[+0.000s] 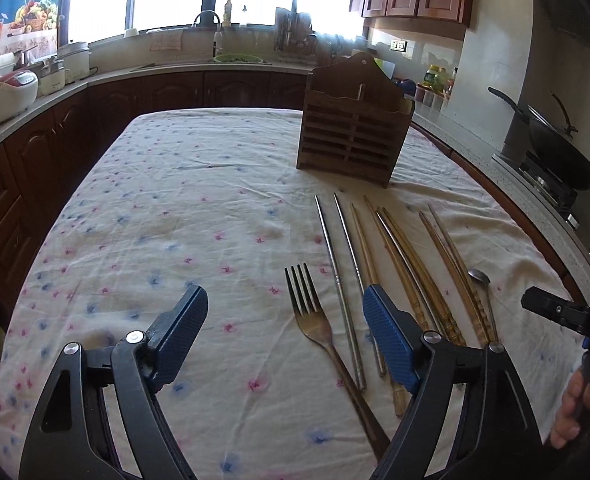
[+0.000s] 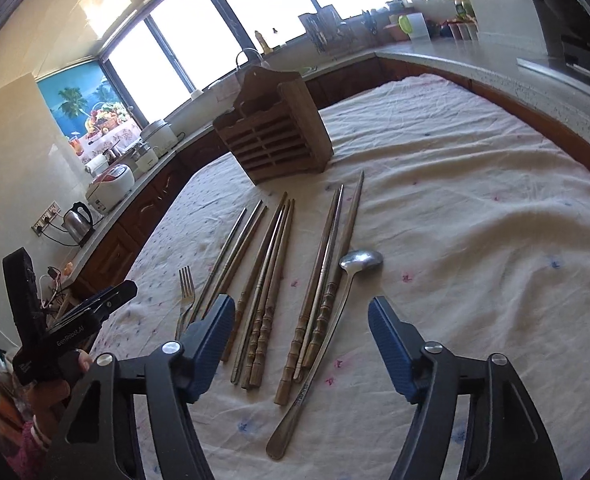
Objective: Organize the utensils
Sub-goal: 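Close the left tool on the metal fork while the right tool grasps the metal spoon, then carry the fork and spoon to the wooden holder while lowering both into its slots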
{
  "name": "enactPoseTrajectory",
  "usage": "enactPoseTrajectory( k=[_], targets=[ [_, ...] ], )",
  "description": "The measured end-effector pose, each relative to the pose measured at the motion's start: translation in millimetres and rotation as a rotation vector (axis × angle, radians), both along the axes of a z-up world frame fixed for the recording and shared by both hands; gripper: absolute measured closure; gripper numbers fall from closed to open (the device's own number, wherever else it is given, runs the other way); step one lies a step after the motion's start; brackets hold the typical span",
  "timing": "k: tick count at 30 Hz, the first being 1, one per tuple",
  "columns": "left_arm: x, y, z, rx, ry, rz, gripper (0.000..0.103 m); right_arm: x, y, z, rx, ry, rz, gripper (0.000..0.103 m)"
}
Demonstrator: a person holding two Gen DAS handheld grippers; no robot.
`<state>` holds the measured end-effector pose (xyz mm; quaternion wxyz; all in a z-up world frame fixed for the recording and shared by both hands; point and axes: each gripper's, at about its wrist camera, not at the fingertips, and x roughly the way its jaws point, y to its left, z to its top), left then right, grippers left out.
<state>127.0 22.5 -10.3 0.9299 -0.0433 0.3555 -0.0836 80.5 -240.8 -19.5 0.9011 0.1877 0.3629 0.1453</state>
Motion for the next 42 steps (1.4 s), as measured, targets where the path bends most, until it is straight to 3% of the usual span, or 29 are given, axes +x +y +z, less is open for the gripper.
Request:
enactPoseTrajectory(
  k=[10,14,17,19,21,30,38,42],
  targets=[
    [53.9,-4.8,-31.5,-0.033,0.175,-0.117,0.046,40.3,-17.6,-32.4,0.105,0.18,-0.02,0.056],
    [57.5,-12.3,-36.9,-0.007,0.173,-0.149,0.063,48.4,-17.9,-33.1,0.124,0.193,-0.013,0.064],
    [61.3,-12.2,-38.5,-0.017,0.176,-0.168,0.083,53.1,-18.8,-36.6,0.148,0.2,-0.005,0.074],
    [61.9,-11.3,-37.8,-0.037,0.176,-0.178,0.086,55.6,-20.3,-39.1,0.153,0.212,-0.004,0.092],
    [60.4,-10.8,-35.8,-0.045,0.174,-0.183,0.1,56.8,-22.9,-40.9,0.166,0.222,-0.006,0.099],
    [43.6,0.1,-12.9,-0.066,0.125,-0.153,0.101,38.9,-29.9,-9.4,0.119,0.136,-0.004,0.101],
    [29.2,13.6,44.7,-0.07,-0.01,-0.125,0.101,35.9,-28.2,45.6,0.118,-0.003,0.007,0.101],
    [28.2,26.0,72.4,-0.086,-0.084,-0.075,0.101,37.7,-22.2,76.4,0.064,-0.095,0.006,0.101]
  ],
)
